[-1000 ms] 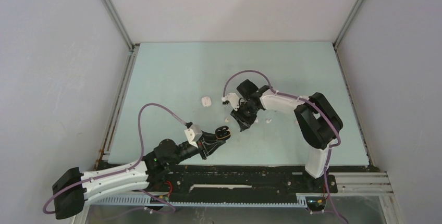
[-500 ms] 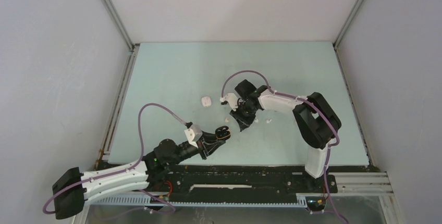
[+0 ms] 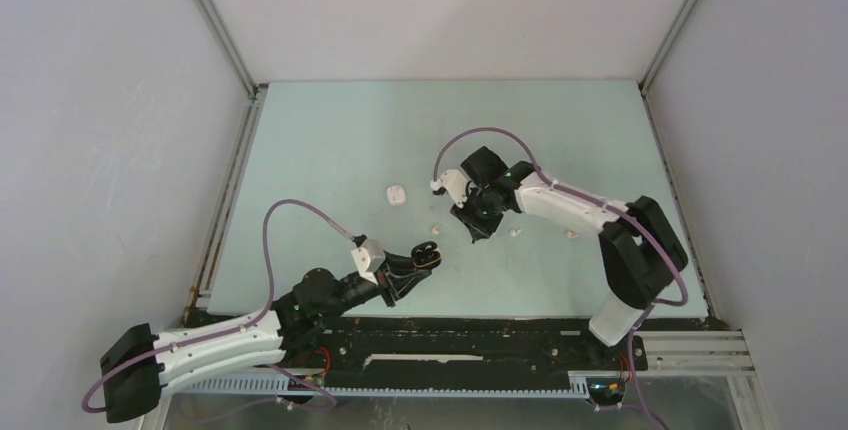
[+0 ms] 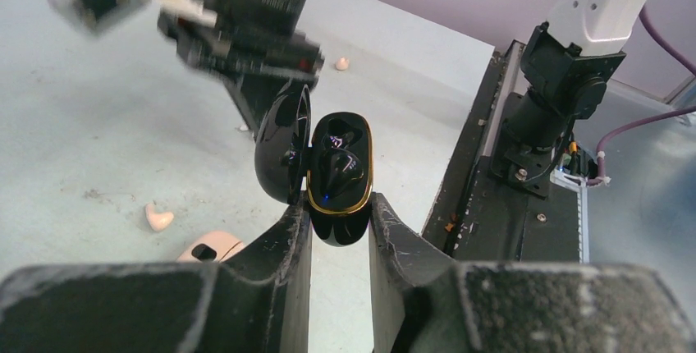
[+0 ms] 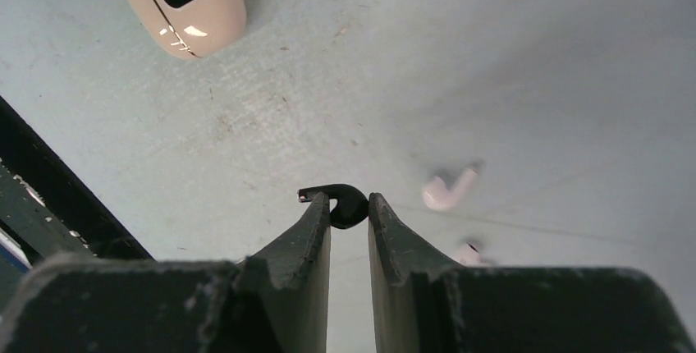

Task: Insert the wireless bluetooth earbuds into the charging case
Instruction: Pick up the earbud from the center of the board, then place the earbud in the charging case.

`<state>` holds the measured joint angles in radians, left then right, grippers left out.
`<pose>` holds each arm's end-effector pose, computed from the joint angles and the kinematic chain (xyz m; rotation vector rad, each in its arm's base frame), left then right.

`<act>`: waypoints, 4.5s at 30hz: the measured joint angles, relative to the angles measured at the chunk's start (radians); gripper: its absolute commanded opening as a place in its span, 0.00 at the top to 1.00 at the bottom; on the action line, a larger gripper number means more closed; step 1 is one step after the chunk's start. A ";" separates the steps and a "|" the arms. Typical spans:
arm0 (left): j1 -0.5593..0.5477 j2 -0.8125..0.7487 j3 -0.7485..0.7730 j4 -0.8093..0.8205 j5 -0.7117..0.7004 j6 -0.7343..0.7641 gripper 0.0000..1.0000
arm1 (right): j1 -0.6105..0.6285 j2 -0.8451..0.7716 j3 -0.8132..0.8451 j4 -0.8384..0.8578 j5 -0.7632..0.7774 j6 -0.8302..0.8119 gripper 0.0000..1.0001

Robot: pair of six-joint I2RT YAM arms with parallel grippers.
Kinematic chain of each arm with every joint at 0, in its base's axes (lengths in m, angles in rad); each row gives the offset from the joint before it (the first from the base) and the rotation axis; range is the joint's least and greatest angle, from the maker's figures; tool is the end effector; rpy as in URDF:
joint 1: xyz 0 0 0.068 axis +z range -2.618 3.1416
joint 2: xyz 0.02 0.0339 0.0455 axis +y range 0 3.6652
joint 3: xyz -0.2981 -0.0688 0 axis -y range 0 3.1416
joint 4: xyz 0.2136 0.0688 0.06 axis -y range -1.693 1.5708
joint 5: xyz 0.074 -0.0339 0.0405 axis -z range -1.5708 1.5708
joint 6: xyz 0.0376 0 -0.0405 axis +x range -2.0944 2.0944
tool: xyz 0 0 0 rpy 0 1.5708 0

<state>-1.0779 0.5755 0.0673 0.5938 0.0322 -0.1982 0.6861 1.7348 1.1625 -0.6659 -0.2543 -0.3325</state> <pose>0.0448 -0.0859 0.2338 0.6965 1.4151 -1.0437 0.2391 0.2080 0.2380 -1.4312 2.4385 0.4392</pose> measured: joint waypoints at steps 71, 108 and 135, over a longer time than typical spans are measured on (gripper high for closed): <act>-0.082 0.260 0.060 0.314 -0.099 0.146 1.00 | 0.589 -0.909 -0.487 0.657 0.378 -0.725 1.00; -0.085 0.249 0.059 0.324 -0.106 0.146 1.00 | 0.595 -0.872 -0.534 0.692 0.394 -0.810 0.94; -0.092 0.249 0.043 0.312 -0.109 0.147 1.00 | 0.637 -0.872 -0.531 0.625 0.420 -0.829 0.55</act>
<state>-1.1698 0.8246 0.1108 0.9058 -0.0765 -0.0513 1.3228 0.8631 0.6319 -0.0410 0.1661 -1.1614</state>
